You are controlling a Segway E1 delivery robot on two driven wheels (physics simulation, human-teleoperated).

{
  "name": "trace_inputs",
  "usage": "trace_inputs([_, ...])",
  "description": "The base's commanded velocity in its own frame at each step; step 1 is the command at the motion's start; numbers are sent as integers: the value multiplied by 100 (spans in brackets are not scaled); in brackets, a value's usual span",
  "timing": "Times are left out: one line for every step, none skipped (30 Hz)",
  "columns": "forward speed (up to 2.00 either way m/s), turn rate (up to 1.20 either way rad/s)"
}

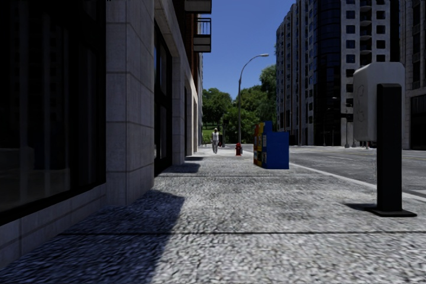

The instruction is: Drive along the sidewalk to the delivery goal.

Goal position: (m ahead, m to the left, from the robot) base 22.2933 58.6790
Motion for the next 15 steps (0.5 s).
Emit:
trace_inputs([200,0])
trace_inputs([200,0])
trace_inputs([200,0])
trace_inputs([200,0])
trace_inputs([200,0])
trace_inputs([200,0])
trace_inputs([200,0])
trace_inputs([200,0])
trace_inputs([200,0])
trace_inputs([200,0])
trace_inputs([200,0])
trace_inputs([200,0])
trace_inputs([200,0])
trace_inputs([200,0])
trace_inputs([200,0])
